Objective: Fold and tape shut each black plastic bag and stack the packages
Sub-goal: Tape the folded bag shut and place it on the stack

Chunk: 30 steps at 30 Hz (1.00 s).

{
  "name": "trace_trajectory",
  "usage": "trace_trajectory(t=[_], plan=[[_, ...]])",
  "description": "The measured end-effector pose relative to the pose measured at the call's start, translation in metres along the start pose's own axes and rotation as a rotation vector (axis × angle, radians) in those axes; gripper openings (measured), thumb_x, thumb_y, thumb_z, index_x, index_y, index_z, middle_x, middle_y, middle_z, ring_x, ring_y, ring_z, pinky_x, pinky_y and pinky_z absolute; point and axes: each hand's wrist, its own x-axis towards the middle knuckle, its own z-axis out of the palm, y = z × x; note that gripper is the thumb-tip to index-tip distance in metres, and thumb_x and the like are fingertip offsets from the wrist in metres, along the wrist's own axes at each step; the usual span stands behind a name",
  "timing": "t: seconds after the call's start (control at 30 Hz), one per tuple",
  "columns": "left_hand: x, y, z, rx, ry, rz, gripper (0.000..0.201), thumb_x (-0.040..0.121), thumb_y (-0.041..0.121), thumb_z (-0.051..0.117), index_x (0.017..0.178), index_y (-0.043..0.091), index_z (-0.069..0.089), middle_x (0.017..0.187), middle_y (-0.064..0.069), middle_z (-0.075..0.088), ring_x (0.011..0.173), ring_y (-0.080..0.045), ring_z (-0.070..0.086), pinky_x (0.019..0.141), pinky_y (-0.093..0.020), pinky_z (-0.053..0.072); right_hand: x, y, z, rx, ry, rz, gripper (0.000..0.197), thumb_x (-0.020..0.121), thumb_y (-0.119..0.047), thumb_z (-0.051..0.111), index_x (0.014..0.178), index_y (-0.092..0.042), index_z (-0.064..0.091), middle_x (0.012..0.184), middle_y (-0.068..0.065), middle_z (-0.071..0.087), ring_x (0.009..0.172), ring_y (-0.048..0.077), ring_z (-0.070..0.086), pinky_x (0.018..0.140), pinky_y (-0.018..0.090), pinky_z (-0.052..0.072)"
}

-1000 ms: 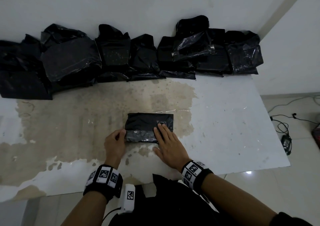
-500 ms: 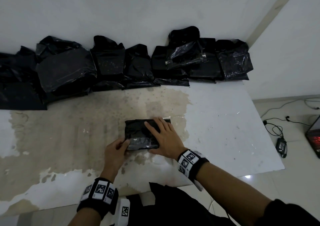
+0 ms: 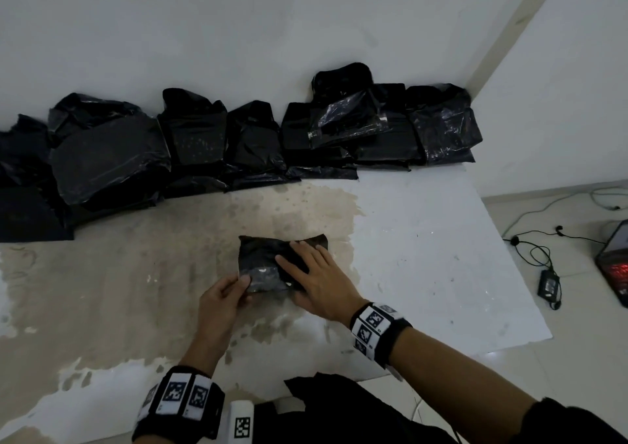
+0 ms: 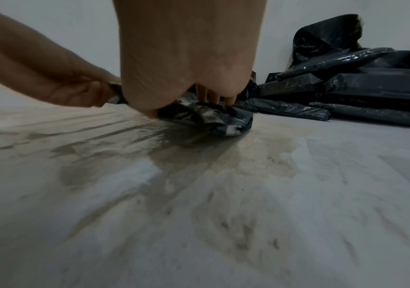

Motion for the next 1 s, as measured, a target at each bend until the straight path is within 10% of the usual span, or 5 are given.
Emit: trace_trajectory(t=[0.37, 0.5, 0.6, 0.8, 1.0], plan=[[0.023, 0.05, 0.097, -0.059, -0.254, 0.026, 0.013, 0.097, 0.017, 0.062, 0.105, 0.012, 0.071, 0.097, -0.004, 0.077, 0.084, -0.014, 0.073, 0.073, -0.024, 0.058, -0.03, 0.06, -0.045, 0.033, 0.424, 0.236, 0.052, 0.099, -0.018, 0.048, 0.151, -0.016, 0.045, 0.142, 0.014, 0.055, 0.127, 0.033, 0.054, 0.103, 0.044, 0.045], [0.04, 0.019, 0.108, 0.517, -0.227, 0.291, 0.019, 0.1, 0.027, 0.06, 0.113, 0.019, 0.072, 0.112, -0.001, 0.074, 0.095, -0.01, 0.069, 0.081, -0.015, 0.05, -0.06, 0.133, -0.069, -0.137, 0.394, 0.416, 0.06, 0.094, -0.01, 0.053, 0.151, -0.025, 0.045, 0.145, 0.008, 0.053, 0.134, 0.031, 0.045, 0.107, 0.046, 0.038], [0.047, -0.019, 0.104, 0.992, -0.245, 0.56, 0.043, 0.099, 0.036, 0.044, 0.124, 0.009, 0.067, 0.127, -0.01, 0.065, 0.115, -0.031, 0.063, 0.099, -0.033, 0.047, -0.081, 0.195, -0.089, -0.239, 0.362, 0.525, 0.056, 0.092, -0.011, 0.045, 0.146, -0.026, 0.051, 0.14, 0.008, 0.057, 0.133, 0.034, 0.045, 0.106, 0.048, 0.034], [0.047, -0.053, 0.102, 1.255, -0.248, 0.546, 0.071, 0.087, 0.051, 0.032, 0.146, 0.019, 0.05, 0.161, -0.007, 0.034, 0.15, -0.031, 0.025, 0.118, -0.05, 0.023, -0.088, 0.292, -0.112, -0.289, 0.159, 0.504, 0.065, 0.085, 0.001, 0.053, 0.146, -0.023, 0.053, 0.147, 0.015, 0.05, 0.14, 0.044, 0.039, 0.113, 0.057, 0.031], [0.046, -0.053, 0.103, 1.285, -0.246, 0.587, 0.063, 0.092, 0.045, 0.034, 0.143, 0.014, 0.053, 0.156, -0.011, 0.039, 0.146, -0.038, 0.032, 0.114, -0.054, 0.032, -0.086, 0.308, -0.103, -0.012, -0.046, 0.66, 0.076, 0.087, -0.054, 0.019, 0.155, -0.027, 0.035, 0.166, 0.014, 0.024, 0.154, 0.037, 0.015, 0.124, 0.05, 0.012]])
